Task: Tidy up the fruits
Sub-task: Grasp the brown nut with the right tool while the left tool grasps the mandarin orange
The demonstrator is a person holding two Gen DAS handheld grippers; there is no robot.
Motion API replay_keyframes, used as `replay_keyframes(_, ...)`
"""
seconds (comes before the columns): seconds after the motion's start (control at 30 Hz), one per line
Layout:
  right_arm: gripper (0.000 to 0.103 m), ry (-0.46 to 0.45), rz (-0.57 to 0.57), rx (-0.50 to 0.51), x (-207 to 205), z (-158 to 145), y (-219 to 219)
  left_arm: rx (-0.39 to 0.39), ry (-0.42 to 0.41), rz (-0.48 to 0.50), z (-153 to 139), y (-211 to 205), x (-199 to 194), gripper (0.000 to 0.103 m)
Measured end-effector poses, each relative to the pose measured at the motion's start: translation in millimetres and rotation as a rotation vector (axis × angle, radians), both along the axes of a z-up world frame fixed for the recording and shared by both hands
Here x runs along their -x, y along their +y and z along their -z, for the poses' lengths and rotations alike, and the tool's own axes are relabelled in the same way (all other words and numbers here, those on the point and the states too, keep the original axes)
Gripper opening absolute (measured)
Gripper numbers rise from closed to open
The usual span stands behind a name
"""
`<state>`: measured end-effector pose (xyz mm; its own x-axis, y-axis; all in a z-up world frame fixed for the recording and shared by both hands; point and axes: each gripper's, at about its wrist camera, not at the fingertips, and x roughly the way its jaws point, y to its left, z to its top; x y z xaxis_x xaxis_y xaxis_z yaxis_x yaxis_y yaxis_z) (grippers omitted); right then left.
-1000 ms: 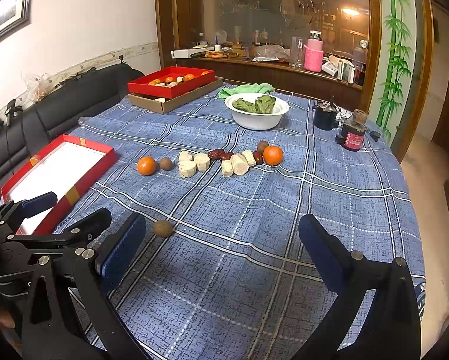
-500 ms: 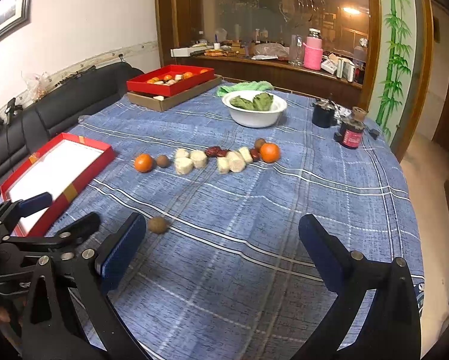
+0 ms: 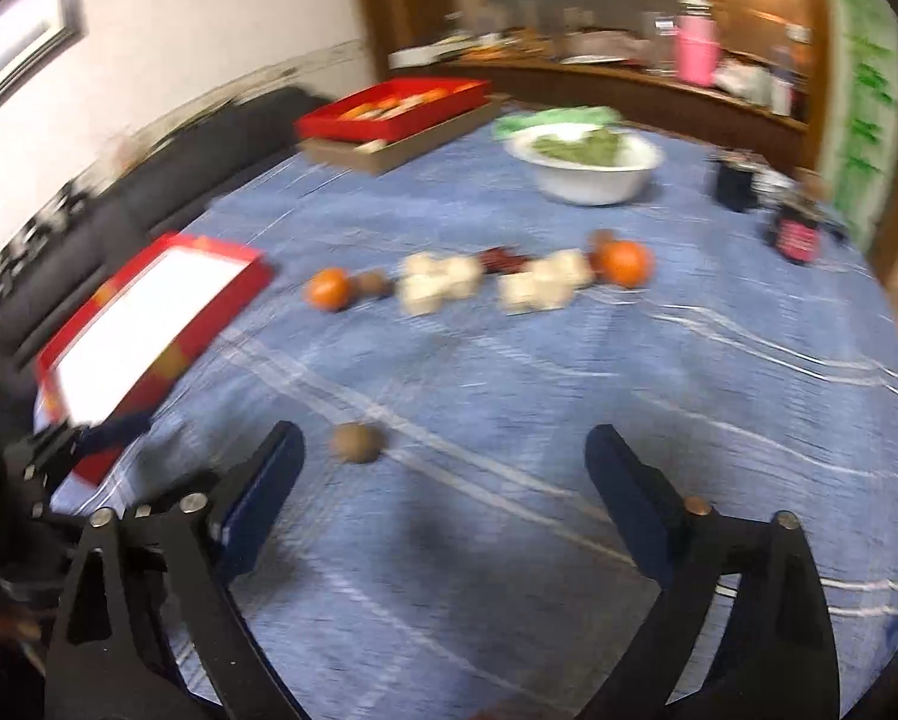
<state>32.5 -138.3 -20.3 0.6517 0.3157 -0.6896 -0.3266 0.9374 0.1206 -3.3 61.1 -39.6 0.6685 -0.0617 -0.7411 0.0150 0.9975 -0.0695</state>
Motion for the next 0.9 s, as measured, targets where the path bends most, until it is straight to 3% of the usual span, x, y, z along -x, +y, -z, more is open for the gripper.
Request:
replay_keyframes(0.17,0.069,0.115,-0.104,0.068,-16.0,25.3,41.2,-0.002,-0.007,-0.006,-4.8,9.5,-14.1,0.089)
replay_keyframes(0.23,0.055,0.167,-0.111,0.098,-26.0,38.4,50.3,-0.005,-0.004,-0.003,-5.2,9.8,-25.1,0.088)
replay_keyframes(0.3,0.026,0.181,-0.105,0.104,-28.7,42.8,54.0,-0.004,-0.003,0.003,-5.5,8.7,-38.8,0.082)
replay_keyframes(0.33,0.022,0.174,-0.105,0.110,-28.7,42.1,55.2,-0.005,0.008,0.008,-4.9,6.9,-48.1,0.079)
replay_keyframes(0.37,0.022,0.178,-0.107,0.108,-28.4,42.5,56.2,0.004,0.020,0.014,-4.9,4.1,-58.9,0.074)
replay_keyframes(0.53,0.022,0.174,-0.108,0.099,-29.9,42.7,55.1,0.022,0.053,0.029,-2.8,-16.9,-105.3,0.070)
replay_keyframes(0.7,0.021,0.166,-0.110,0.042,-29.8,41.0,48.9,0.036,0.144,0.016,21.2,-34.1,-152.4,0.043)
replay_keyframes(0.73,0.021,0.166,-0.110,0.036,-30.1,40.5,47.2,0.027,0.126,0.003,22.6,-34.5,-155.5,0.042)
replay_keyframes(0.8,0.021,0.165,-0.107,0.018,-30.6,40.1,44.5,0.004,0.111,-0.022,23.7,-35.4,-161.0,0.028)
replay_keyframes(0.9,0.021,0.167,-0.112,0.007,-31.5,40.5,42.9,0.012,0.093,-0.029,23.5,-33.5,-161.8,0.025)
